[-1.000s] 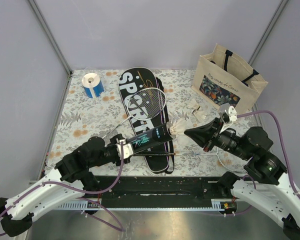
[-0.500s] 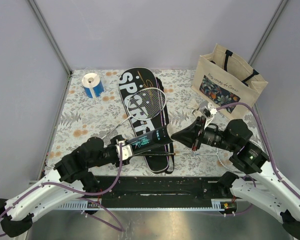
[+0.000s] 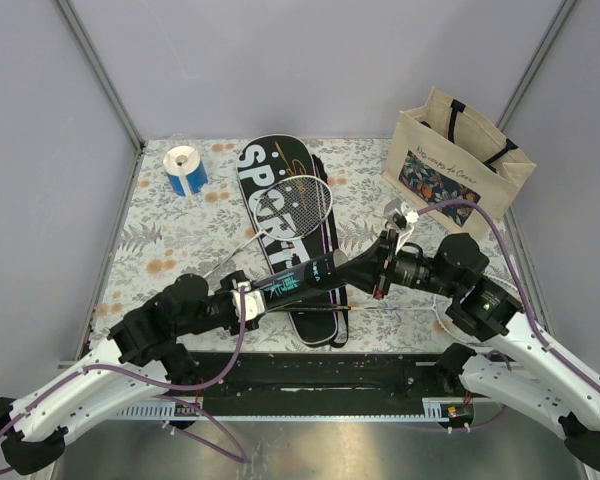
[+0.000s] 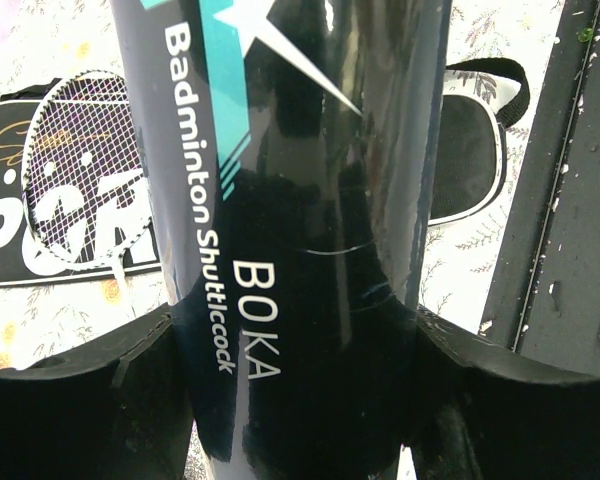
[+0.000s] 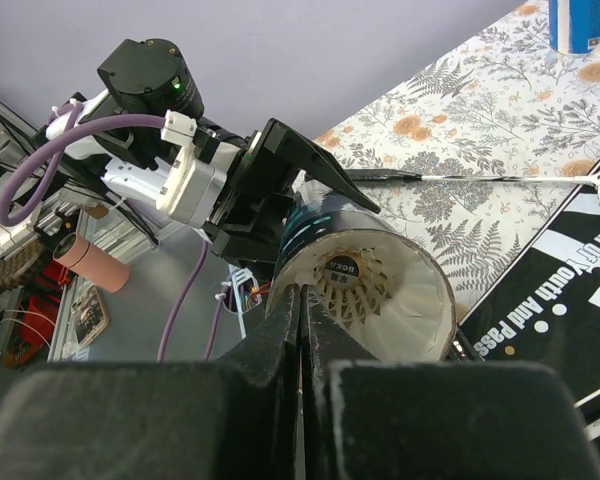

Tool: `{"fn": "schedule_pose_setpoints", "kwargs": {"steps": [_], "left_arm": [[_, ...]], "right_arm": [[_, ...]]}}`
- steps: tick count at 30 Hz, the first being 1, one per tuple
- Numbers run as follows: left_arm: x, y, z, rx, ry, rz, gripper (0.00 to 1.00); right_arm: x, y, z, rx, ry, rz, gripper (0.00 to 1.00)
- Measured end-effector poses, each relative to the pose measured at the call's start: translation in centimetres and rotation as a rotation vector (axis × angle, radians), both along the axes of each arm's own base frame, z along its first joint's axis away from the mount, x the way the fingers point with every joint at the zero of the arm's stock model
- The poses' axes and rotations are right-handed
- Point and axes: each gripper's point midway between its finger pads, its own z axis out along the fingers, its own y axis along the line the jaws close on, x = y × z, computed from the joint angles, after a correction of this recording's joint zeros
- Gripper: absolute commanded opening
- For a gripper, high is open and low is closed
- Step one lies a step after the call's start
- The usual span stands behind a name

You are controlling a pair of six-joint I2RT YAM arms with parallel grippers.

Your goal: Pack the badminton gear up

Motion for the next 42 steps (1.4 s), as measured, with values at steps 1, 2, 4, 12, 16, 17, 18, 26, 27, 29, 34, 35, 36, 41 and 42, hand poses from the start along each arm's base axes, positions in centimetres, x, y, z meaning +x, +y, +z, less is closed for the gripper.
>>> {"fn": "schedule_pose_setpoints", "kwargs": {"steps": [1, 2, 4, 12, 16, 17, 18, 26, 27, 29, 34, 35, 36, 41, 42], "left_arm": [[0.0, 0.0, 0.0, 0.000, 0.000, 0.000, 0.00], [0.0, 0.0, 0.0, 0.001, 0.001, 0.000, 0.00], [-0.1, 0.1, -0.1, 0.004, 0.004, 0.000, 0.00], [-0.3, 0.0, 0.1, -0.005, -0.007, -0.019, 0.00], [-0.2, -0.2, 0.7, -0.027, -0.023, -0.018, 0.00], [-0.1, -0.2, 0.9, -0.034, -0.029, -0.019, 0.00], [-0.1, -0.2, 1.0, -0.037, -0.032, -0.019, 0.00], [-0.2, -0.2, 1.1, -0.044, -0.034, -0.017, 0.00], [-0.2, -0.2, 1.2, -0.045, -0.033, -0.016, 0.00], [-0.2, -0.2, 1.2, -0.048, -0.032, -0.015, 0.00], [-0.3, 0.0, 1.8, -0.076, -0.043, -0.006, 0.00], [-0.3, 0.0, 1.9, -0.081, -0.045, -0.004, 0.00], [-0.3, 0.1, 2.0, -0.083, -0.045, -0.004, 0.00], [-0.4, 0.1, 2.1, -0.093, -0.045, -0.002, 0.00], [-0.4, 0.1, 2.2, -0.095, -0.046, -0.002, 0.00]], "right_arm": [[0.1, 0.1, -0.1, -0.001, 0.003, 0.001, 0.04], [0.1, 0.2, -0.2, -0.003, 0.006, 0.002, 0.09], [0.2, 0.4, -0.4, -0.010, 0.016, 0.003, 0.20], [0.3, -0.3, -0.4, -0.008, 0.046, -0.041, 0.44], [0.0, -1.9, 1.0, 0.033, 0.024, -0.110, 0.49], [0.1, -2.5, 1.4, 0.044, 0.018, -0.138, 0.51], [0.2, -3.3, 1.9, 0.060, 0.006, -0.175, 0.52], [3.8, -8.7, 4.3, 0.119, -0.121, -0.535, 0.59], [5.0, -9.2, 3.6, 0.089, -0.128, -0.601, 0.60], [7.3, -9.8, 1.8, 0.010, -0.129, -0.702, 0.61], [13.3, -10.5, -4.8, -0.248, -0.079, -0.879, 0.62], [14.7, -10.9, -6.6, -0.306, -0.052, -0.909, 0.62], [15.6, -11.2, -7.9, -0.344, -0.028, -0.926, 0.62], [20.1, -14.5, -13.2, -0.394, 0.149, -1.030, 0.63], [21.0, -15.0, -14.1, -0.381, 0.187, -1.042, 0.63]]}}
